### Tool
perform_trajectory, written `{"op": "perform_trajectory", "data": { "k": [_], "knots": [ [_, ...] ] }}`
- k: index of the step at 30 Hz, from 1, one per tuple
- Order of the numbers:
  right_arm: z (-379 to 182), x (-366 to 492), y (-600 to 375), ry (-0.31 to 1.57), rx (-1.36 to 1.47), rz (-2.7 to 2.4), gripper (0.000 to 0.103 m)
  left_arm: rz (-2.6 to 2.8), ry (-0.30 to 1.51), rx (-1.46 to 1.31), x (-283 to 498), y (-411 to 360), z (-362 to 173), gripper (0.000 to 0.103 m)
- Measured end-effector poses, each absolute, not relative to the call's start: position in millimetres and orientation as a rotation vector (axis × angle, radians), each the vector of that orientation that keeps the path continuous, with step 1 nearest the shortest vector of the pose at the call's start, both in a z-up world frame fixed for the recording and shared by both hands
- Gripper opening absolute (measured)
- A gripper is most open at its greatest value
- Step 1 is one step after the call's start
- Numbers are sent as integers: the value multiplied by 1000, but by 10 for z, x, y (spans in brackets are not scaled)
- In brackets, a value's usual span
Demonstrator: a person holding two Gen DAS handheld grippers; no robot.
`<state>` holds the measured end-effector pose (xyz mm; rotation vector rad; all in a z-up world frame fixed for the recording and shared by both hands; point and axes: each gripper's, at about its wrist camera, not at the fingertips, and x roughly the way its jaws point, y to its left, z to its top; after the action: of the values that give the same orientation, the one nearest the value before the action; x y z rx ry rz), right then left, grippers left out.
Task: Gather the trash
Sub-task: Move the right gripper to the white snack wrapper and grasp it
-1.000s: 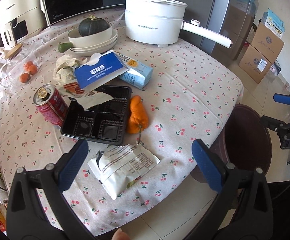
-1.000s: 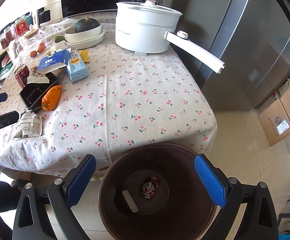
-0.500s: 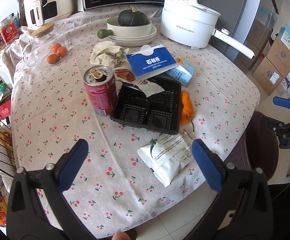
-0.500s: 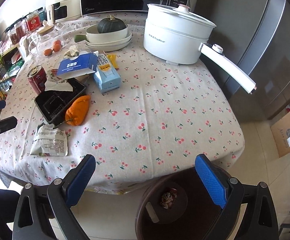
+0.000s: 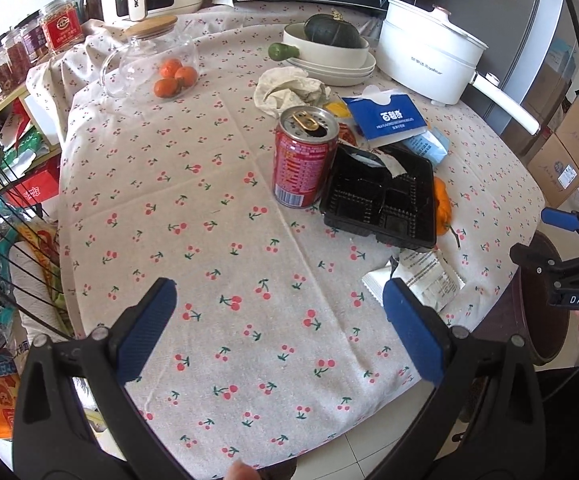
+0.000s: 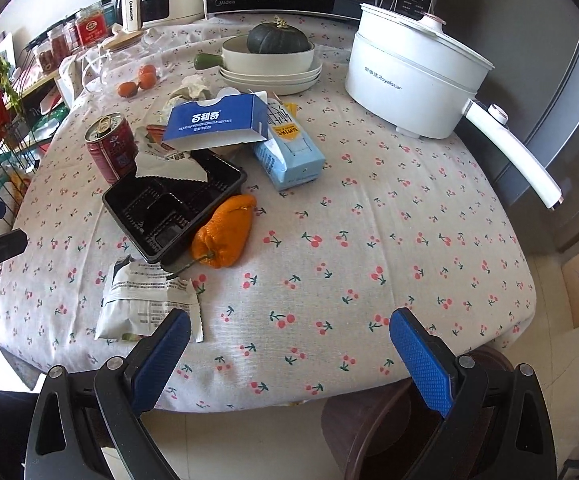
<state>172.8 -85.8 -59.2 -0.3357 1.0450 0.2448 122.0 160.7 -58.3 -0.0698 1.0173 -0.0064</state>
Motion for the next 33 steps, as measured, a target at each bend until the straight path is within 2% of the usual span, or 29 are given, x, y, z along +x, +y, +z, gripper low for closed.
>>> {"op": "perform_trajectory", "data": {
  "k": [25, 33],
  "knots": [
    [-1162, 1687, -59, 1182, -214, 364, 103, 20, 1013, -118, 974, 2048, -599, 103],
    [-1438, 1741, 126, 1221, -298, 342, 103, 21, 1030, -95, 994, 2007, -643, 103]
  ]
}}
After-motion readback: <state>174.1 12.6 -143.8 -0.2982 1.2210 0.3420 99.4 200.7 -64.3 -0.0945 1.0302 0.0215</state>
